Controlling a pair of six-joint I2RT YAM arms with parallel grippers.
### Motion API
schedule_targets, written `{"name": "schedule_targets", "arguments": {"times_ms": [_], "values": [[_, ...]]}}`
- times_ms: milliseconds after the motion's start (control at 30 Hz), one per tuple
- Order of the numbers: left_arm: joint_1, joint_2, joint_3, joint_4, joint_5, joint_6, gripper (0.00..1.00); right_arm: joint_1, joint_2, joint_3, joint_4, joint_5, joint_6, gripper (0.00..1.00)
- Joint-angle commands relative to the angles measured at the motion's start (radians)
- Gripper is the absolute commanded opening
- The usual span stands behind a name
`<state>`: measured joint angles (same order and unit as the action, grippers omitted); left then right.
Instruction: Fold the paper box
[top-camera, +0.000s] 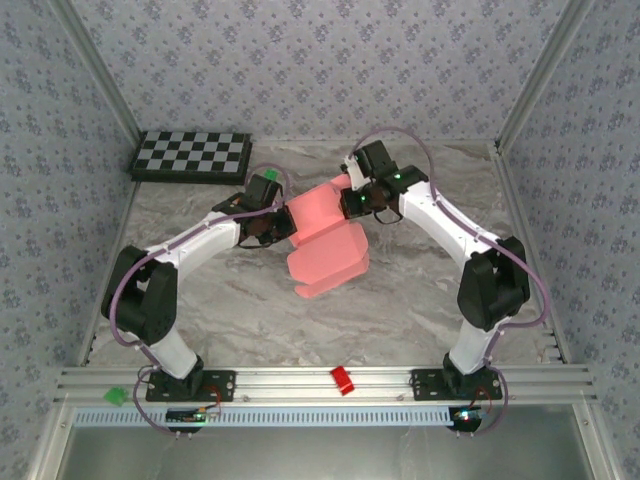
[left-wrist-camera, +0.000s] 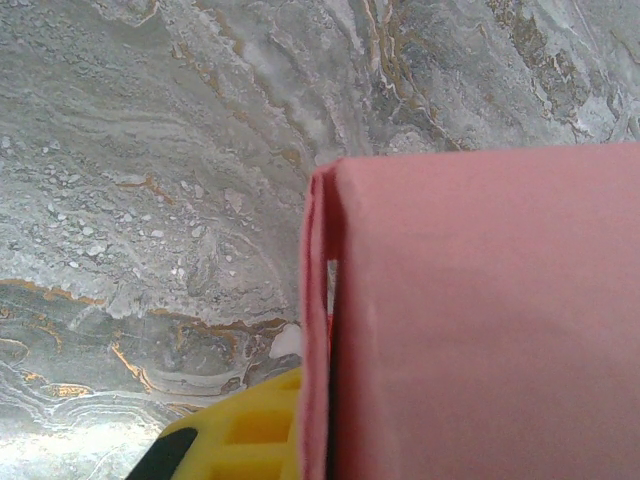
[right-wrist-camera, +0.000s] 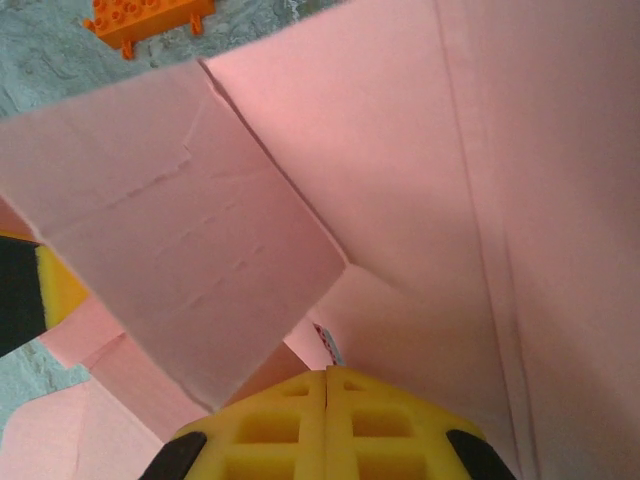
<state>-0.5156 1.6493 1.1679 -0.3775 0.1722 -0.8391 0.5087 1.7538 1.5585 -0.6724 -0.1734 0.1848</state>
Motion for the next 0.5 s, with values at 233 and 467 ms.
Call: {"name": "schedule_targets", "arguments": {"times_ms": [233, 467], "values": [[0.000, -0.024, -0.001, 0.008, 0.008, 0.004, 0.00, 0.027, -0.080, 0.009, -0.003, 0.132, -0.045, 0.21], [-0.001, -0.028, 0.006, -0.002, -0.007, 0.017, 0.00, 0.013, -0.195, -0.051, 0.017, 0.149, -0.062, 0.36]]}}
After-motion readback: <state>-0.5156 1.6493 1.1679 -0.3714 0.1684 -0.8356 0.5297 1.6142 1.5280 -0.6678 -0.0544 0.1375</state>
